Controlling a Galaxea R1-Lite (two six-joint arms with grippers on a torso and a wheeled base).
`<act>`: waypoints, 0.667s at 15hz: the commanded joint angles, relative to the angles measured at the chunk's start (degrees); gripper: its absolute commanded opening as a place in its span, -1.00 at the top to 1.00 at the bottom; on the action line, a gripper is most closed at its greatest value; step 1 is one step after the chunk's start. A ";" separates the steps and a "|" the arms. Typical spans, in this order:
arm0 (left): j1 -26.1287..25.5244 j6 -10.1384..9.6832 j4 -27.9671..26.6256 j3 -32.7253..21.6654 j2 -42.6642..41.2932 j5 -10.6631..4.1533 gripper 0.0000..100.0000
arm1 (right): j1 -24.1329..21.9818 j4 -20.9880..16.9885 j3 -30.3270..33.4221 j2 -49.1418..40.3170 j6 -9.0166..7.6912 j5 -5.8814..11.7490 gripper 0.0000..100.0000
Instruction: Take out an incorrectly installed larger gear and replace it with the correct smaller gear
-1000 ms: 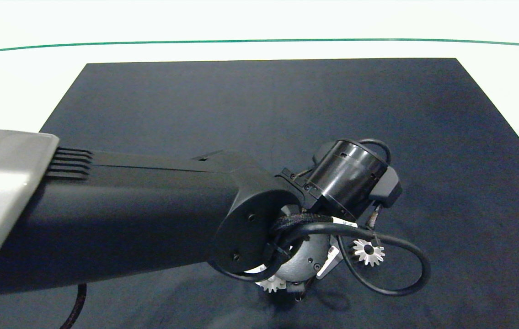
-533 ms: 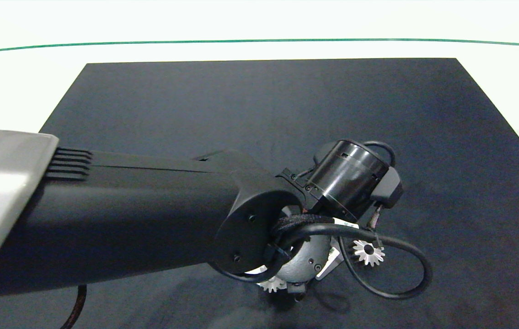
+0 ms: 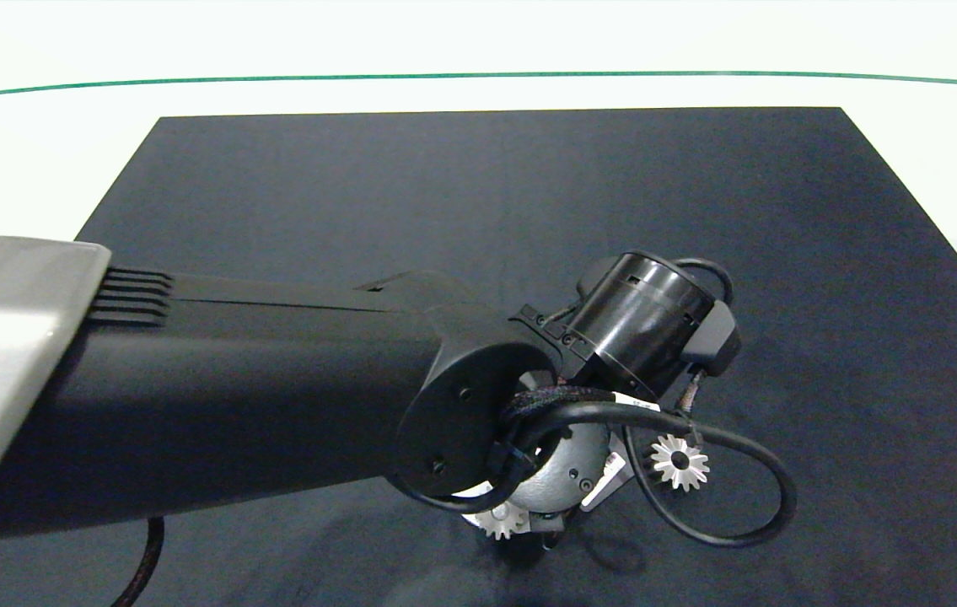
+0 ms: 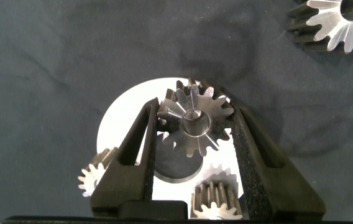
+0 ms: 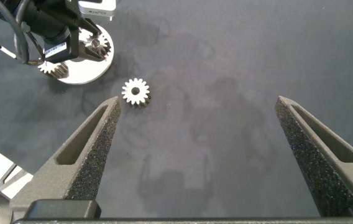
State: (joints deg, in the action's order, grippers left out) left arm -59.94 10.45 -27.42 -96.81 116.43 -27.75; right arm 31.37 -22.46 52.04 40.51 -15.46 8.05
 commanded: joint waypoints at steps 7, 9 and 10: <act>-0.09 0.01 -0.09 -0.05 0.99 -0.20 0.38 | 0.10 -0.13 -0.10 0.10 -0.45 -0.05 -1.00; -0.09 -0.34 -0.09 0.04 0.99 -0.20 0.38 | 0.10 -0.13 -0.10 0.10 -0.45 -0.05 -1.00; -0.09 -0.69 -0.09 0.13 0.99 -0.20 0.38 | 0.10 -0.13 -0.10 0.10 -0.45 -0.05 -1.00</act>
State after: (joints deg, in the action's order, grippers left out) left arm -60.03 9.78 -27.33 -96.77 117.29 -27.81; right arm 31.44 -22.46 51.93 40.51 -15.79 7.94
